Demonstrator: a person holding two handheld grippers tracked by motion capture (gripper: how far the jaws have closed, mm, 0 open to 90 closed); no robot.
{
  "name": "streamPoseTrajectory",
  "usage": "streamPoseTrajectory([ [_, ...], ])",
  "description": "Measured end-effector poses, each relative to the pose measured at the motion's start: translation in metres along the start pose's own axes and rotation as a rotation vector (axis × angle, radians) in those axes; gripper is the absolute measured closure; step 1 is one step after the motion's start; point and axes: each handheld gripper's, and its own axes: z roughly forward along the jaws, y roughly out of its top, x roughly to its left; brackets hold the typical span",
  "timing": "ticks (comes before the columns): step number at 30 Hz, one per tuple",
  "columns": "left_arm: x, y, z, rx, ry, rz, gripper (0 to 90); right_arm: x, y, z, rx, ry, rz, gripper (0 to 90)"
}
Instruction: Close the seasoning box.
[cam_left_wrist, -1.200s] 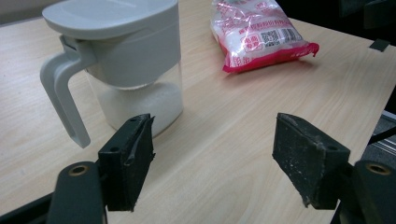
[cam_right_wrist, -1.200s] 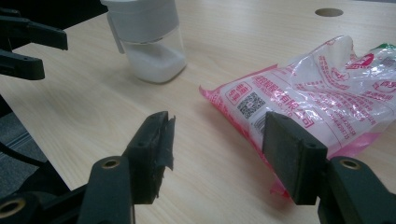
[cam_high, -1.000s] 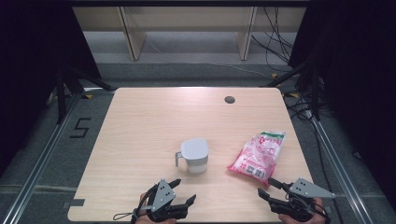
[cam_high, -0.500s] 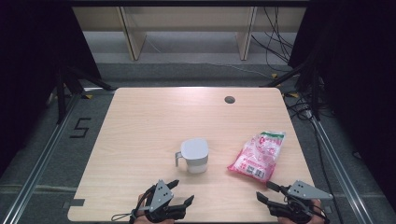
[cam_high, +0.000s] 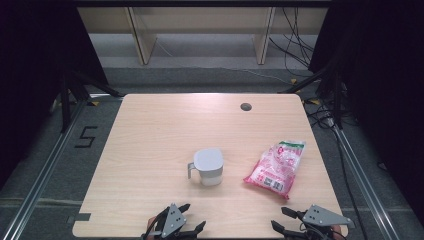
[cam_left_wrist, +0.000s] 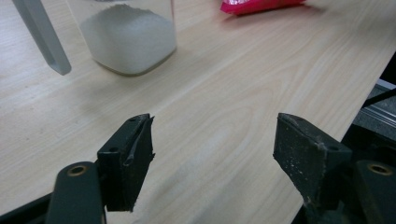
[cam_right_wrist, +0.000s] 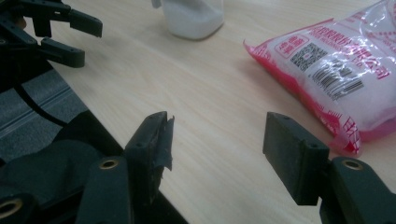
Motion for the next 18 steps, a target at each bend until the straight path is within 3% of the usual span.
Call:
streamPoseTrajectory([
  [1,-0.001,-0.001,0.001,-0.004,-0.001,0.002,27.7,0.000,-0.001,-0.001,0.003,0.001,-0.010,40.2],
  [2,-0.001,-0.002,0.000,0.008,0.000,0.011,27.7,0.003,-0.003,-0.001,0.023,0.007,0.013,39.9],
  [3,-0.002,-0.003,0.001,-0.004,-0.006,0.000,27.7,0.000,-0.004,-0.001,0.019,0.006,-0.022,39.7],
  [4,-0.002,-0.004,0.001,0.002,-0.005,-0.010,27.7,0.002,-0.006,-0.002,0.027,0.005,-0.003,39.3],
  [5,-0.001,-0.004,0.000,0.012,-0.002,0.009,27.6,0.000,-0.007,-0.002,0.040,0.013,-0.017,39.0],
  [6,0.001,-0.004,-0.001,0.025,0.007,0.020,27.7,0.003,-0.009,-0.003,0.056,0.011,0.012,38.7],
  [7,-0.001,-0.005,0.000,0.002,-0.003,-0.005,27.6,0.000,-0.010,-0.002,0.053,0.017,-0.010,38.4],
  [8,0.001,-0.005,0.000,0.024,0.008,0.027,27.6,0.003,-0.011,-0.003,0.063,-0.003,0.011,38.2],
  [9,0.001,-0.005,-0.001,0.029,0.010,0.028,27.6,0.001,-0.010,-0.005,0.063,-0.016,-0.023,38.2],
  [10,0.001,-0.005,0.000,0.027,0.007,0.024,27.6,0.003,-0.011,-0.005,0.074,0.003,0.012,38.2],
  [12,0.001,-0.005,0.000,0.030,0.007,0.023,27.6,0.000,-0.011,-0.004,0.052,-0.004,-0.013,38.1],
  [13,-0.001,-0.005,0.000,0.011,0.001,0.002,27.6,0.003,-0.012,-0.005,0.060,-0.003,0.019,38.1],
  [16,-0.001,-0.005,0.001,0.010,-0.001,0.006,27.6,0.002,-0.012,-0.004,0.064,0.003,0.011,37.9],
  [17,-0.001,-0.005,0.001,0.005,-0.004,0.005,27.5,-0.001,-0.011,-0.004,0.060,0.003,-0.020,37.9],
  [18,-0.001,-0.006,0.002,-0.004,-0.002,-0.001,27.5,-0.001,-0.011,-0.004,0.061,0.003,-0.020,37.9],
])
